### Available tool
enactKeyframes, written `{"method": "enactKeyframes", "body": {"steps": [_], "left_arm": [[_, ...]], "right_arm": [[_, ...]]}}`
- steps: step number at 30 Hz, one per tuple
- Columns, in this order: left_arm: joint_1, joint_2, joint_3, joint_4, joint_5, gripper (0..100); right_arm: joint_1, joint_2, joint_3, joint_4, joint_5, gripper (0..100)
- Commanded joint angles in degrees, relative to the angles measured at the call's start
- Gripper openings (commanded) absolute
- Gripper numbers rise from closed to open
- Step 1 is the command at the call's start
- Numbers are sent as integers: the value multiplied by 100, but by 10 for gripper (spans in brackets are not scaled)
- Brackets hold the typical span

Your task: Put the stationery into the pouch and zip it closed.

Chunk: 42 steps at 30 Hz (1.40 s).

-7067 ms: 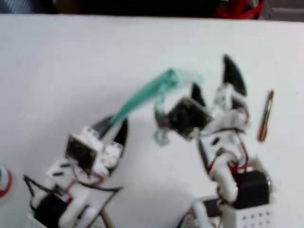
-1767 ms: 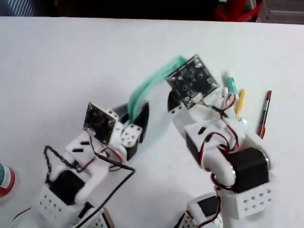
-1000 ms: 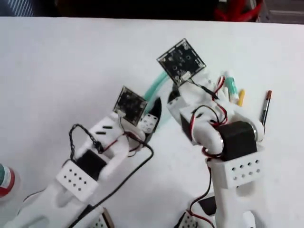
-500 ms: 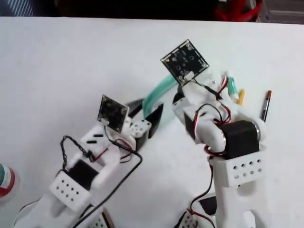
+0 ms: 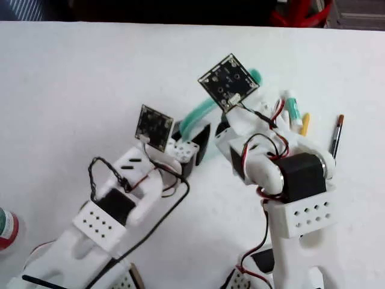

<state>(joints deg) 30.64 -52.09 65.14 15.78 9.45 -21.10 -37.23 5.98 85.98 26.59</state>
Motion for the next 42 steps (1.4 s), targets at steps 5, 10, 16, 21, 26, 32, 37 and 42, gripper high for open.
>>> {"method": "enactKeyframes", "body": {"steps": [5, 10, 16, 21, 26, 32, 37, 42], "left_arm": [[426, -189, -360, 730, 35, 22], [426, -1508, -325, 1688, 26, 22], [444, -2422, -9, 1969, 26, 22], [444, -2422, 448, 1433, 26, 22], [444, -2422, 545, 1459, 26, 22], [488, -2422, 563, 1591, 26, 22], [963, -2431, 791, 1644, -413, 22], [1121, -2440, 905, 1626, -448, 22]], "right_arm": [[-101, 13, -62, 31, 53, 19], [163, 22, -62, 4, 53, 19], [286, 22, -62, 13, 53, 19], [-31, 13, -62, 171, -141, 19], [-497, -4, -62, 488, -141, 19], [-910, -48, -70, 1103, 167, 19], [-1235, -233, -70, 1226, 659, 19], [-971, -655, -53, 1235, 932, 45]]}}
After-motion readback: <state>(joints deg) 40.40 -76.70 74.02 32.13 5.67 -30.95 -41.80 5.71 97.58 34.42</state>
